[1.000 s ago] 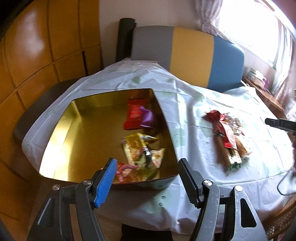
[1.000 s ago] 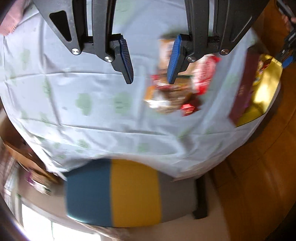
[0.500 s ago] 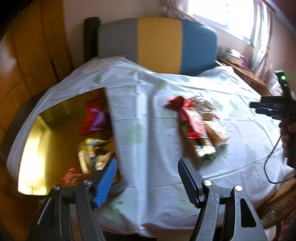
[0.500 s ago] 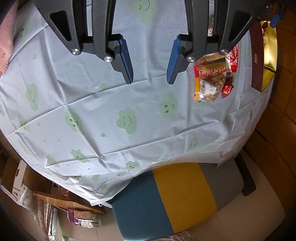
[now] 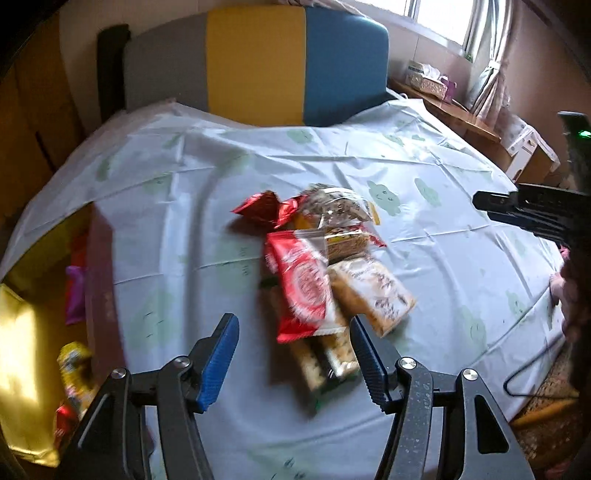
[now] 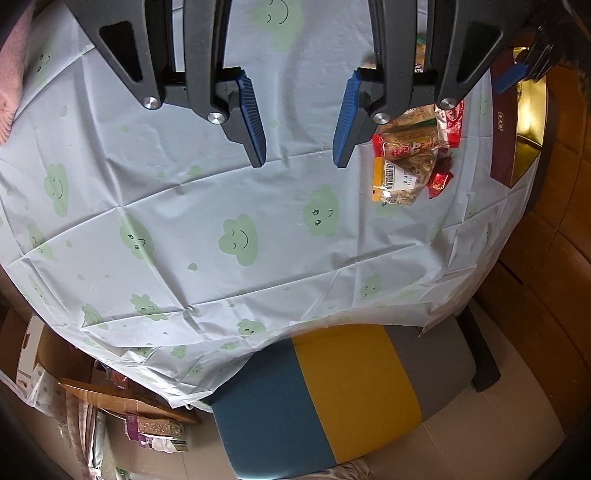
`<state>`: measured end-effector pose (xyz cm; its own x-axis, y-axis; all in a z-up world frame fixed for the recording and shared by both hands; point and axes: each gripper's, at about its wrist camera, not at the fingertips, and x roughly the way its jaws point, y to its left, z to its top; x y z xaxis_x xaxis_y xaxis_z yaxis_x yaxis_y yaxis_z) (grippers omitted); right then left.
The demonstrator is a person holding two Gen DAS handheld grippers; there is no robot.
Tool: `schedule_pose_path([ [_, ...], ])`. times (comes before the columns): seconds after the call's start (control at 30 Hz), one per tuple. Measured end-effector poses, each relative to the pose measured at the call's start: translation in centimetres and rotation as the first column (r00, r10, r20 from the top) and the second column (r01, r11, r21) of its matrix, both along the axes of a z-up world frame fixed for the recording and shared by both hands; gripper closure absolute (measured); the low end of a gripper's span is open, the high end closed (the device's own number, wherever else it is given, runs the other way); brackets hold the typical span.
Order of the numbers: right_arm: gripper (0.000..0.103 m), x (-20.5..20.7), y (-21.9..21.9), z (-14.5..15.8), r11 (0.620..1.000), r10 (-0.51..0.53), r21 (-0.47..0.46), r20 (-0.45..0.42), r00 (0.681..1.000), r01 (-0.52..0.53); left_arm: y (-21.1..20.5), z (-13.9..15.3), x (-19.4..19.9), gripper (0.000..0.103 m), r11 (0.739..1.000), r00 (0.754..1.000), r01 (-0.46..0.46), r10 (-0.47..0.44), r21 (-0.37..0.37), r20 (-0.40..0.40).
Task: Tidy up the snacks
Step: 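Move the open right tool back toward the snack pile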
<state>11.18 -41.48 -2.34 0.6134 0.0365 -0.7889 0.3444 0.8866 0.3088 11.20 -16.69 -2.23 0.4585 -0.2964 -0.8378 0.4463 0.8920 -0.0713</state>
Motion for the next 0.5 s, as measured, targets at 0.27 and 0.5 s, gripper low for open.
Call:
schedule_pose_path([
  [0.27, 0.064, 0.3, -0.3, -0.1, 1.0, 0.003, 0.02, 0.0, 1.0, -0.003, -2.5, -2.9, 3.8, 0.041, 1.0, 0.997, -0.003, 0.005, 0.024, -0.08],
  [0.5, 0.064, 0.6, 0.0, -0.2, 1.0, 0.016, -0.004, -0.01, 1.0, -0.016, -0.8, -2.3, 3.9, 0.073, 0.998, 0.997, -0.013, 0.008, -0.064, -0.074],
])
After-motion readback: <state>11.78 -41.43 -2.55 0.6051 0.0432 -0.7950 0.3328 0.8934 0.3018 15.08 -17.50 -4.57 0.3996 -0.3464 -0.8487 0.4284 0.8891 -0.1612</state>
